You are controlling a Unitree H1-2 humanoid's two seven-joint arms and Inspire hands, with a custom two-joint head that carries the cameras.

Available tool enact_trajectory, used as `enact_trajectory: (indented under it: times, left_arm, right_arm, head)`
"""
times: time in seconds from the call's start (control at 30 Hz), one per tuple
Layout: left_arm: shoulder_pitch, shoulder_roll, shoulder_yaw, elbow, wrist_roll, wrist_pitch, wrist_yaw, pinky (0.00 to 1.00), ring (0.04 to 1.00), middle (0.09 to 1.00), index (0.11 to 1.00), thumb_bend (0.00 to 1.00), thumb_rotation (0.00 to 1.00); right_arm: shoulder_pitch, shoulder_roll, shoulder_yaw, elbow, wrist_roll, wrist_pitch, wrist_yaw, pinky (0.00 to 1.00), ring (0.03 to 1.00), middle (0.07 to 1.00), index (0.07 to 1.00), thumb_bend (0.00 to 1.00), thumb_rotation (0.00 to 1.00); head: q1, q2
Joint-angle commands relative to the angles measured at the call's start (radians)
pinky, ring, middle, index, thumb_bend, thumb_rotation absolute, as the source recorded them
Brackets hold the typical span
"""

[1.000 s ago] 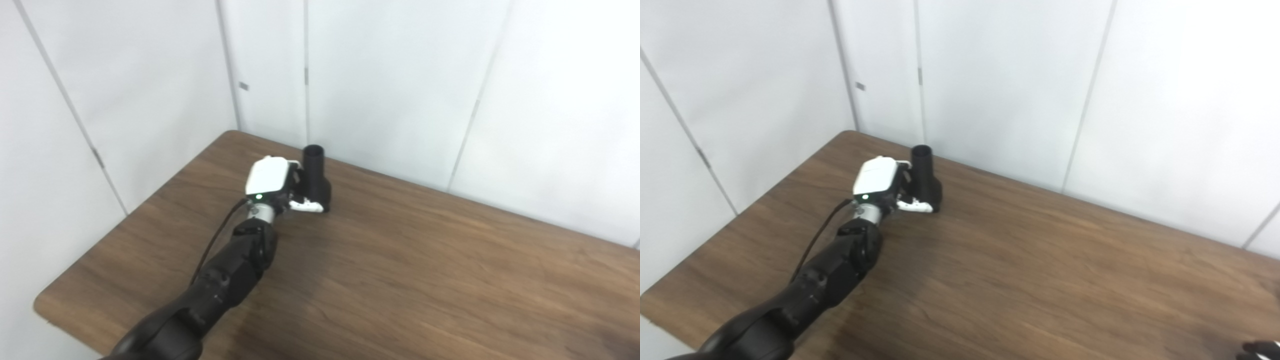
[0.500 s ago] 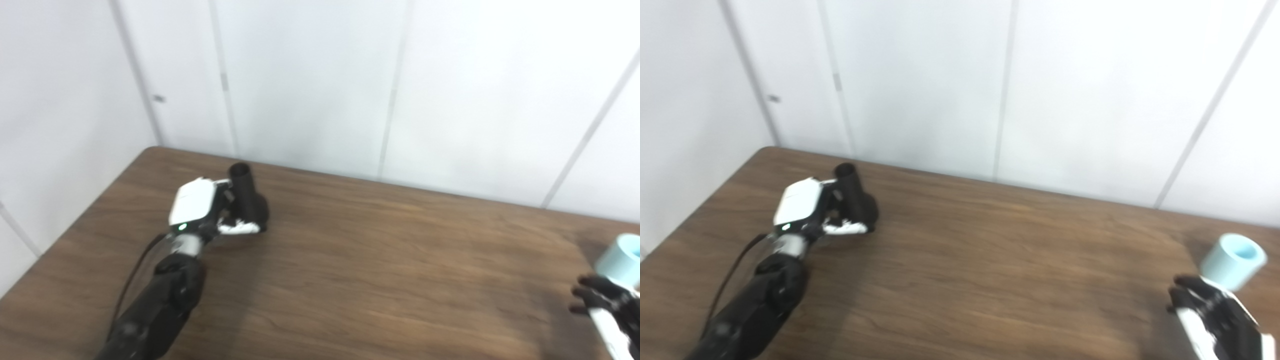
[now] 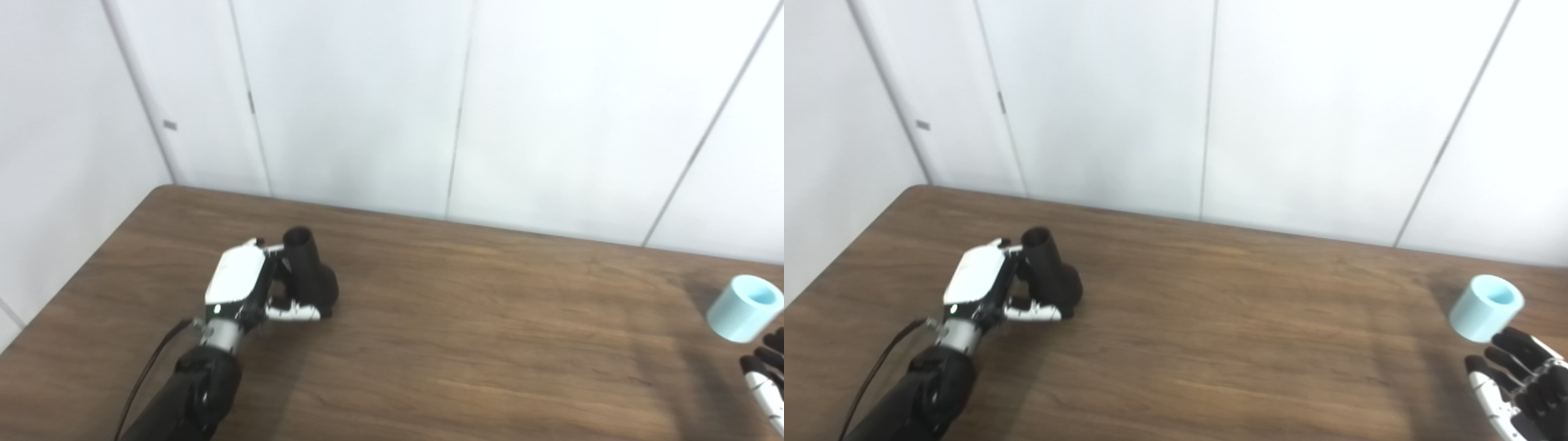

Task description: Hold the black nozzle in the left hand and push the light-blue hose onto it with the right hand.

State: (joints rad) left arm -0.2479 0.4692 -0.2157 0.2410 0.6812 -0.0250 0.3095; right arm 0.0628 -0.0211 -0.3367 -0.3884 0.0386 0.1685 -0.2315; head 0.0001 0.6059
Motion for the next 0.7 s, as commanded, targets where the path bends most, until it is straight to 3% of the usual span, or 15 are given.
enact_trajectory:
  times: [0.0,0.1,0.3,0.43,0.47,0.5,0.67]
  left_arm:
    - [0.002,-0.013,-0.014,-0.041,-0.003,-0.052,-0.010,0.89,0.516,0.444,0.487,0.50,0.00]
    - [0.016,-0.030,-0.022,-0.044,0.007,-0.097,-0.001,0.89,0.517,0.446,0.480,0.50,0.00]
    - [0.038,-0.074,-0.035,-0.044,0.010,-0.143,-0.024,0.91,0.511,0.442,0.487,0.50,0.00]
    - [0.049,-0.092,-0.057,-0.055,0.048,-0.174,-0.024,0.90,0.506,0.453,0.484,0.50,0.00]
    - [0.050,-0.097,-0.066,-0.056,0.061,-0.179,-0.023,0.88,0.507,0.465,0.465,0.50,0.00]
    - [0.051,-0.103,-0.074,-0.059,0.072,-0.184,-0.024,0.87,0.506,0.472,0.455,0.50,0.00]
    - [0.043,-0.133,-0.105,-0.060,0.130,-0.190,-0.011,0.85,0.485,0.476,0.458,0.51,0.00]
  right_arm:
    - [-0.027,-0.001,-0.009,-0.047,0.012,-0.010,-0.010,0.59,0.659,0.662,0.645,0.29,0.00]
    - [-0.028,-0.007,-0.019,-0.036,0.010,-0.025,-0.019,0.54,0.617,0.634,0.621,0.28,0.00]
    - [-0.038,-0.003,-0.043,0.004,-0.061,-0.085,-0.079,0.39,0.455,0.495,0.506,0.28,0.17]
    - [-0.052,-0.012,-0.047,0.041,-0.125,-0.148,-0.118,0.30,0.351,0.396,0.416,0.29,0.14]
    - [-0.054,-0.014,-0.049,0.049,-0.132,-0.164,-0.123,0.28,0.331,0.372,0.456,0.42,0.14]
    - [-0.056,-0.016,-0.050,0.055,-0.139,-0.174,-0.128,0.27,0.320,0.360,0.464,0.45,0.14]
    - [-0.065,-0.016,-0.058,0.069,-0.160,-0.203,-0.146,0.23,0.289,0.349,0.472,0.49,0.15]
  head:
    - [-0.014,0.003]
    - [-0.026,0.008]
    - [-0.051,0.015]
    - [-0.062,0.018]
    - [-0.062,0.018]
    - [-0.064,0.019]
    - [-0.071,0.025]
